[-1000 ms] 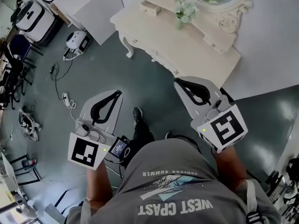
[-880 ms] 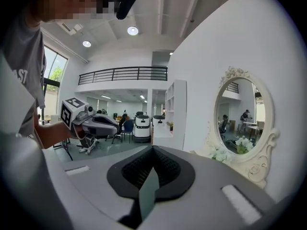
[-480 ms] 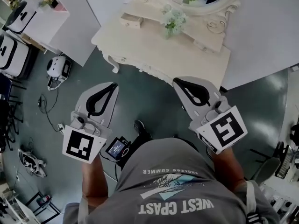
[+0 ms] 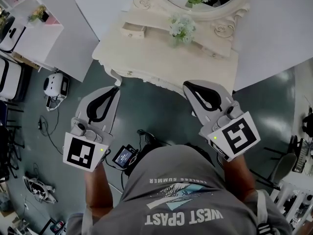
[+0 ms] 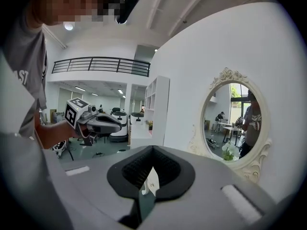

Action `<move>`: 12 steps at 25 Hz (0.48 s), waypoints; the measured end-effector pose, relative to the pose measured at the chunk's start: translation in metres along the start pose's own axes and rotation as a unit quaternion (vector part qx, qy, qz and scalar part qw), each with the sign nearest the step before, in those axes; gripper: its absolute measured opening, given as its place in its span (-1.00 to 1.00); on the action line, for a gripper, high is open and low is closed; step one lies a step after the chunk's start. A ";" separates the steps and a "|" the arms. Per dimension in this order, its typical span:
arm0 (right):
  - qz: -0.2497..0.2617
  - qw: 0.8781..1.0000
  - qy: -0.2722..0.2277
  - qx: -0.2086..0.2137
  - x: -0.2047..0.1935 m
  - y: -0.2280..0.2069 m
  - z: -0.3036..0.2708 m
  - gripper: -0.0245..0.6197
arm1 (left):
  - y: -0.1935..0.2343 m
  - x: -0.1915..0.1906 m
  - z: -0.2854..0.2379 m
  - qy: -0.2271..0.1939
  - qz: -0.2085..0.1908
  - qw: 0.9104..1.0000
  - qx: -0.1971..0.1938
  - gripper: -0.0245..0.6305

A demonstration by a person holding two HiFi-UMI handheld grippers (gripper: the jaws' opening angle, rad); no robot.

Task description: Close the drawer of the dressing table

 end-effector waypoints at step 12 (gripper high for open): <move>0.022 0.999 0.012 -0.038 0.030 -0.004 -0.041 -0.92 | 0.063 -0.006 0.008 -0.014 0.006 1.000 -0.012 -0.92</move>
Point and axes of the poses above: the fingertips, and each gripper's own axes: z backward along the fingers, y to its left, x out of its top, the point moved 6 cm from there along z, backward along the fingers, and after that the axes turned 11 degrees about z, right-handed, at the moved point
